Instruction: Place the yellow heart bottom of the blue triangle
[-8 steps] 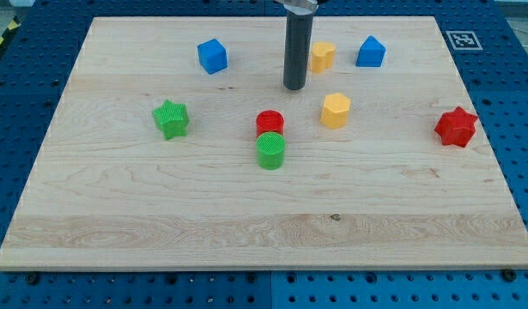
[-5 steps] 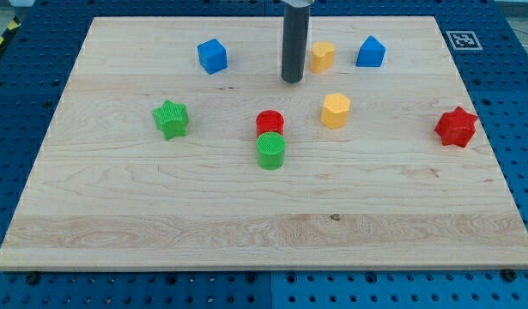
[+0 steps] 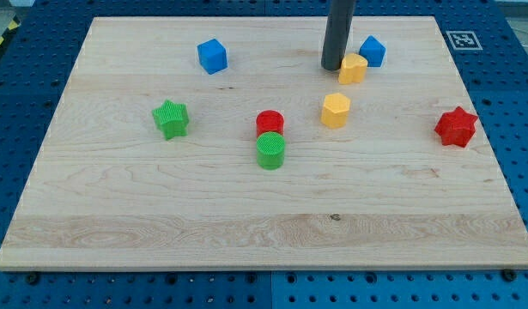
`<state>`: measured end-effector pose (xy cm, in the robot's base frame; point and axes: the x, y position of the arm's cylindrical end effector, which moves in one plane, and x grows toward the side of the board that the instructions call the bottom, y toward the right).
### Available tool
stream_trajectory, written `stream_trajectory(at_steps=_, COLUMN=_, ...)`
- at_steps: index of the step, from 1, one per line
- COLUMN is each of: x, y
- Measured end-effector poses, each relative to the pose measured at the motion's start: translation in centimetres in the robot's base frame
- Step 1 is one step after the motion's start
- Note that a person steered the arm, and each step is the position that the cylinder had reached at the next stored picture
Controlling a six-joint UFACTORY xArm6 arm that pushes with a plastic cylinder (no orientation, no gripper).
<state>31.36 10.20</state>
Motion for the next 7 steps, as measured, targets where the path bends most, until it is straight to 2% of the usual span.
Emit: stream_trajectory(at_steps=7, x=0.8, y=3.3)
